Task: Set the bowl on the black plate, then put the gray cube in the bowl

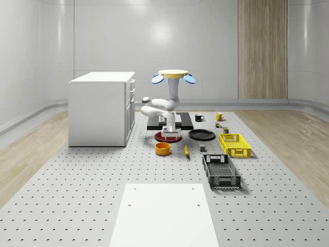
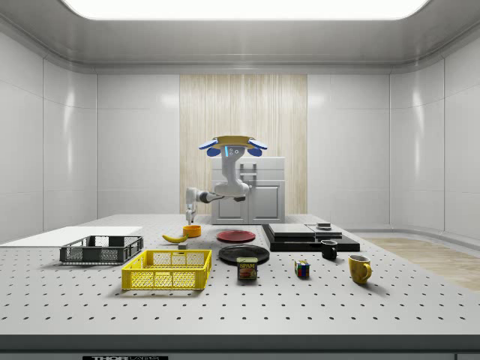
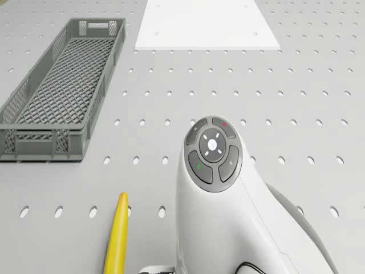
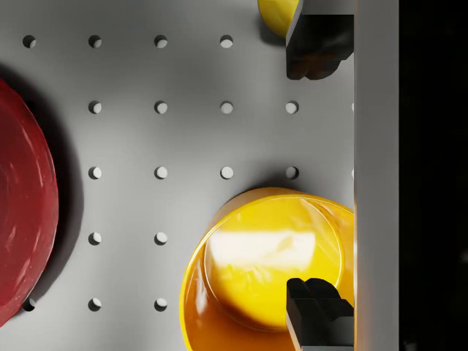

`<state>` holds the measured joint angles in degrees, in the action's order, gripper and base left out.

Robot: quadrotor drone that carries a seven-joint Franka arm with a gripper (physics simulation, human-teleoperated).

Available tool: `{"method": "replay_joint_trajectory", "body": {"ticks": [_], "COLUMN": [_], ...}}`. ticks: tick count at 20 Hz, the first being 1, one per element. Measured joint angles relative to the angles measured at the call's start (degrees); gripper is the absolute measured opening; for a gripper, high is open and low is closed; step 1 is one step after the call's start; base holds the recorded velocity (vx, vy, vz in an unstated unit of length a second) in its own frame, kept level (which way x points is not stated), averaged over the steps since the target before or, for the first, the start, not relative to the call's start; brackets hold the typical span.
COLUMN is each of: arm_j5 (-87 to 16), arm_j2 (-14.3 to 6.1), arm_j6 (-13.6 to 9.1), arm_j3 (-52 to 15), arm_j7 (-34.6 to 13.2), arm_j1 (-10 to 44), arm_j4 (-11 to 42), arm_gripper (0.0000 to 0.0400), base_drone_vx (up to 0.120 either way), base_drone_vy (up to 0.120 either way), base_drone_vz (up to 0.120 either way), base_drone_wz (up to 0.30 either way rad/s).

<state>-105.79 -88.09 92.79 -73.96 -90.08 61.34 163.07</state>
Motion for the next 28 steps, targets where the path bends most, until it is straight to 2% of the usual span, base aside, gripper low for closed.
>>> {"method": "replay_joint_trajectory", "body": {"ticks": [9, 28], "arm_j5": [-4.22, -6.67], "arm_j2": [-0.28, 0.47], "arm_j6": [2.02, 3.57], "arm_j3": [4.57, 7.27], "arm_j7": [0.53, 2.57], "arm_j1": [0.39, 1.58], "arm_j4": [-1.41, -5.26], "arm_gripper": [0.04, 0.04], "base_drone_vx": [0.0, 0.0], "base_drone_vy": [0.0, 0.0], "base_drone_vz": [0.0, 0.0], "base_drone_wz": [0.0, 0.0]}}
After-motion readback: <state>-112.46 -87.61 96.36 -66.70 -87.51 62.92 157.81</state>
